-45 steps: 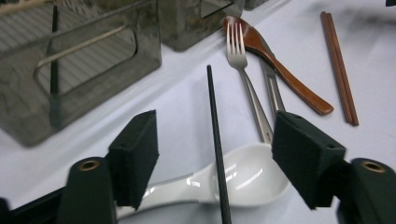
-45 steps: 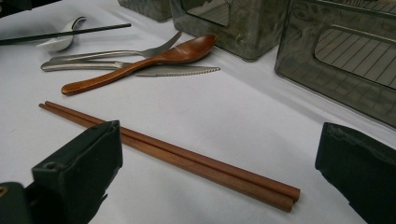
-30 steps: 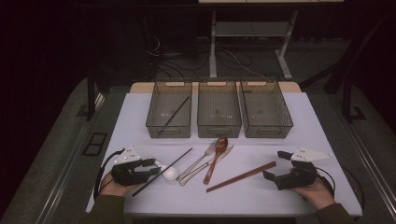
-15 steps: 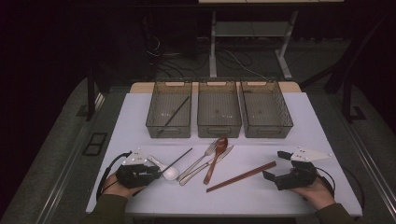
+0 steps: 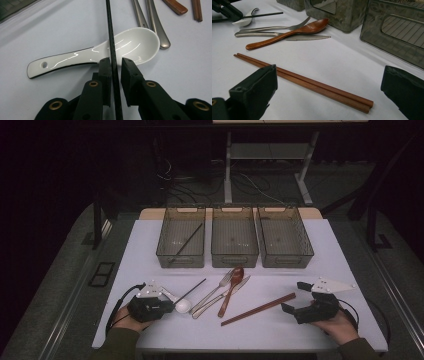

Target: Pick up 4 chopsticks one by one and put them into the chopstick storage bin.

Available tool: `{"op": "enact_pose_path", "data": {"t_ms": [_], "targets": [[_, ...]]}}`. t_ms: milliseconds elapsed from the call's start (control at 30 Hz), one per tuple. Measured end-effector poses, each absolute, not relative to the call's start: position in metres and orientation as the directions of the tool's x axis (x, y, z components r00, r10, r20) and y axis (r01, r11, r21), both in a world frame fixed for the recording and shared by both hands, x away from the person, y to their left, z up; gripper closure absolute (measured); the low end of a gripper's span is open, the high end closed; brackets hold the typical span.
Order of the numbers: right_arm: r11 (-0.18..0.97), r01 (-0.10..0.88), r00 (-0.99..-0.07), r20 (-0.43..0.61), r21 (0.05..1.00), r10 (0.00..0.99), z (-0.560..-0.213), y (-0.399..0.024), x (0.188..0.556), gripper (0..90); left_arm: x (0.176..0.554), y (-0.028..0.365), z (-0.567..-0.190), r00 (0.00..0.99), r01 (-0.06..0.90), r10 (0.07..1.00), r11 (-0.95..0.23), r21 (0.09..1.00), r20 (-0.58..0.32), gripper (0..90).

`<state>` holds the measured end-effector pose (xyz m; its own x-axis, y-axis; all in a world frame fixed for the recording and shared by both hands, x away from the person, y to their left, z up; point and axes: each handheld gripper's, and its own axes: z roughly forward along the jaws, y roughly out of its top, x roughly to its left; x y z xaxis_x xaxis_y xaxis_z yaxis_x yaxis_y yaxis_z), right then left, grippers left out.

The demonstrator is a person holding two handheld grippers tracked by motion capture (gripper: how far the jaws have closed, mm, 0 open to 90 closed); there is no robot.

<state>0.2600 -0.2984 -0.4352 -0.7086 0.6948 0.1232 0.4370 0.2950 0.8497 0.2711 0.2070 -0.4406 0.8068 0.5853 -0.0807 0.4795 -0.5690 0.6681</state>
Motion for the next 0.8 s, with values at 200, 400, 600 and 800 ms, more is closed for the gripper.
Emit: {"op": "enact_pose_path", "data": {"t_ms": [200,400,600,800], "targets": [[0.299,0.436,-0.710,0.120,0.849,0.694,-0.4354,-0.2982,0.2601,0.8,0.2718,0.2061,-0.4410,0.806,0.480,0.587,-0.576,0.661,-0.074,80.2],[0.302,0.435,-0.711,0.118,0.848,0.693,-0.4355,-0.2980,0.2600,0.8,0.2718,0.2052,-0.4408,0.808,0.473,0.585,-0.586,0.658,-0.060,82.1],[0.301,0.436,-0.711,0.120,0.848,0.693,-0.4355,-0.2978,0.2601,0.8,0.2724,0.2050,-0.4403,0.808,0.475,0.586,-0.589,0.654,-0.058,83.9],[0.302,0.435,-0.713,0.120,0.848,0.691,-0.4356,-0.2976,0.2599,0.8,0.2725,0.2045,-0.4401,0.807,0.478,0.588,-0.589,0.652,-0.061,84.2]]}}
